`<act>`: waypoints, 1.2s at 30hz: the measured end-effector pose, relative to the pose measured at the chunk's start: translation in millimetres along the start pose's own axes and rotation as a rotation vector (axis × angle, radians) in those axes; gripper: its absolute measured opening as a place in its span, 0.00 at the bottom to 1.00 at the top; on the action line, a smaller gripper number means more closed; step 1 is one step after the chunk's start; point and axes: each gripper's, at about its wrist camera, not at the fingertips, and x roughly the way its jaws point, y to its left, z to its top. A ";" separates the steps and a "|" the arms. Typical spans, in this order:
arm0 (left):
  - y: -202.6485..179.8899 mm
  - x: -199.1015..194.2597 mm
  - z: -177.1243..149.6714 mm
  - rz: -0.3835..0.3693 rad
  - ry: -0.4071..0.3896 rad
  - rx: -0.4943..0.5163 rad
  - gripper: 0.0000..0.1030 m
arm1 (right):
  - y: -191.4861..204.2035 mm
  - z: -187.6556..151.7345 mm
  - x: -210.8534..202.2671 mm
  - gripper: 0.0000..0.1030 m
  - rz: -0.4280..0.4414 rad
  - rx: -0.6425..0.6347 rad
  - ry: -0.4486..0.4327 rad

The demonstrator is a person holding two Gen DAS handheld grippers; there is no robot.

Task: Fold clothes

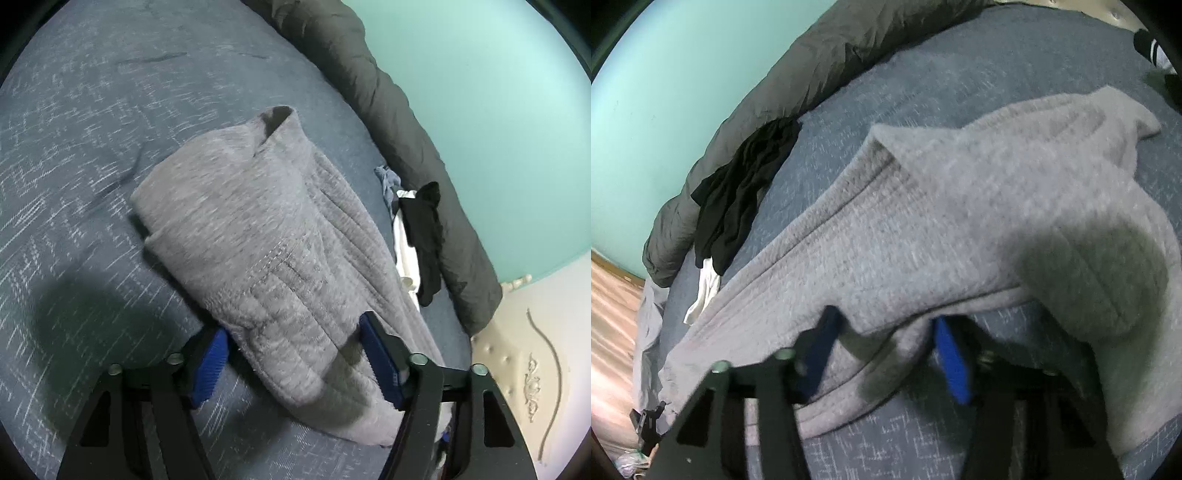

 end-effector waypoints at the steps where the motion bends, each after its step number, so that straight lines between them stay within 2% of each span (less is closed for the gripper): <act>1: -0.8 1.5 1.1 0.008 -0.004 0.000 0.45 | -0.7 -0.1 -0.1 0.33 0.003 0.001 -0.004; 3: -1.1 3.6 2.9 0.014 -0.003 -0.006 0.34 | -0.6 -0.5 -2.7 0.23 0.010 -0.009 -0.016; 6: -12.3 2.6 6.5 0.026 -0.022 0.032 0.24 | 8.4 0.0 -14.7 0.17 0.015 -0.065 -0.050; 13: -31.3 -14.9 19.2 -0.006 -0.035 0.068 0.17 | 36.4 8.7 -57.2 0.14 0.067 -0.108 -0.112; 18: -37.6 -44.1 28.2 -0.017 -0.071 0.071 0.15 | 70.7 11.0 -94.2 0.14 0.107 -0.168 -0.138; 25: -24.2 -107.2 42.6 -0.001 -0.122 0.067 0.14 | 100.4 -12.0 -124.8 0.14 0.173 -0.175 -0.070; 29: -2.8 -132.8 42.4 0.037 -0.133 0.051 0.14 | 107.7 -45.4 -124.0 0.14 0.192 -0.187 -0.001; 32: 20.1 -137.4 33.1 0.082 -0.098 0.042 0.15 | 107.5 -68.8 -116.0 0.14 0.189 -0.191 0.042; 36: 44.3 -129.7 14.6 0.159 -0.037 0.052 0.16 | 101.8 -90.0 -97.5 0.14 0.142 -0.201 0.099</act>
